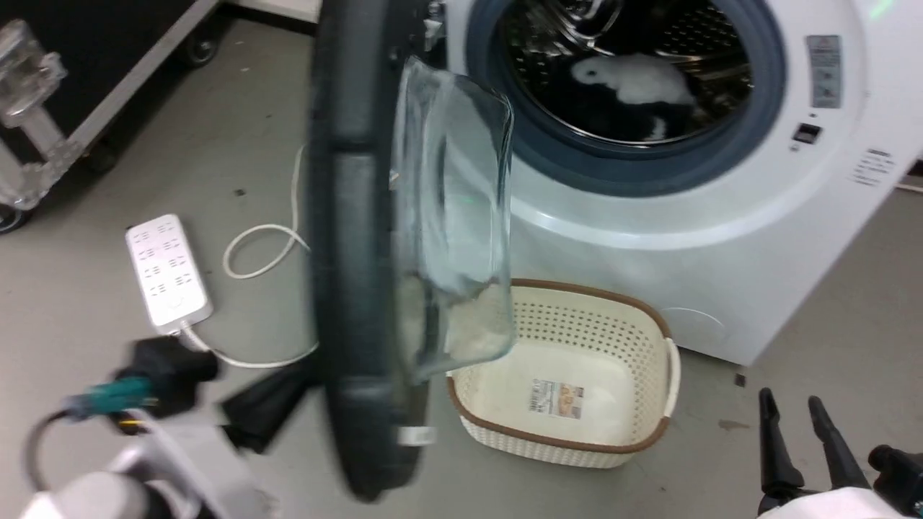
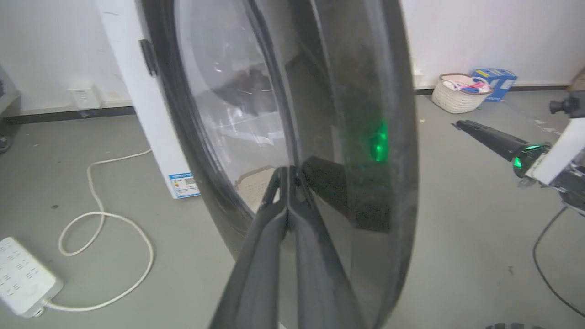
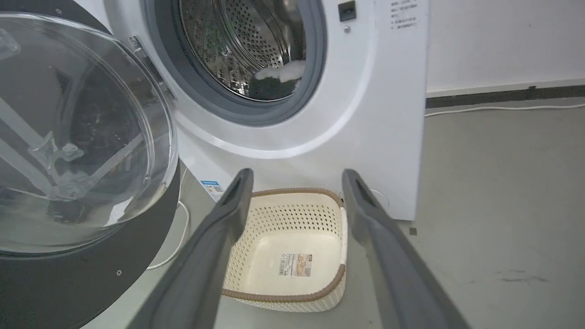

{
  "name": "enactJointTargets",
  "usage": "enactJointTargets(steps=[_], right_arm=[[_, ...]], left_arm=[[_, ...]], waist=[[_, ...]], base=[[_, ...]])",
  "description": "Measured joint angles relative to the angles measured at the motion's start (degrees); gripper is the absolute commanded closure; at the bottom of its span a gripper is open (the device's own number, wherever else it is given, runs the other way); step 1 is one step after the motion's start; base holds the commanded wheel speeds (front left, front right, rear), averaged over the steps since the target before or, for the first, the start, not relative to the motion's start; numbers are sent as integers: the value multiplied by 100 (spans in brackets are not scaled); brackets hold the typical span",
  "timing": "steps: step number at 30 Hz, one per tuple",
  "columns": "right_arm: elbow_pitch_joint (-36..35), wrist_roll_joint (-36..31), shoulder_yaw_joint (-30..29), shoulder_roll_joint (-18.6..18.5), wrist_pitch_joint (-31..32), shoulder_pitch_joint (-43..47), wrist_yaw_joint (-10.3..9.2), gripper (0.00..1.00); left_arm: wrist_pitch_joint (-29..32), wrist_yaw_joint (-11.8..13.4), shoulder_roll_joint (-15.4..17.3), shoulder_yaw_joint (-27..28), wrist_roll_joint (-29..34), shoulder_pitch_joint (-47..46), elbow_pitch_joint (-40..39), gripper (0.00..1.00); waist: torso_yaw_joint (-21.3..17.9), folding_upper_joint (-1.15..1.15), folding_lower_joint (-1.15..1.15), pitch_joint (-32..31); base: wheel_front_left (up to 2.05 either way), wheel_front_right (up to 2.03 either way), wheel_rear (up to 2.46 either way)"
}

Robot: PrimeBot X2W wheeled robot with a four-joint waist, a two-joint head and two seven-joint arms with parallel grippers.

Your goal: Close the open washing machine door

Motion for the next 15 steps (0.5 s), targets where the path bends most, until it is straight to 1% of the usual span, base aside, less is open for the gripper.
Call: enactJointTargets(steps=[3, 6, 9, 15], right_arm=[[-23, 51, -47, 0, -44, 4, 0, 0], [-34, 111, -57, -1, -76, 13, 0, 0], [-55, 186, -43, -2, -98, 18, 0, 0], [-137, 356, 145, -3, -180, 8, 0, 0]], left_arm=[[13, -20, -249, -513, -86, -335, -24, 100], [-71, -30, -501, -914, -191, -639, 88, 100], [-207, -69, -743, -1238, -281, -966, 402, 100], [-502, -79, -1347, -1637, -561, -1645, 1301, 100]], waist=[[-171, 0, 0, 25], [-375, 0, 0, 60], [-608, 0, 1, 112], [-1158, 0, 1, 254]], base=[[0, 0, 0], [0, 0, 0], [0, 0, 0], [0, 0, 0]])
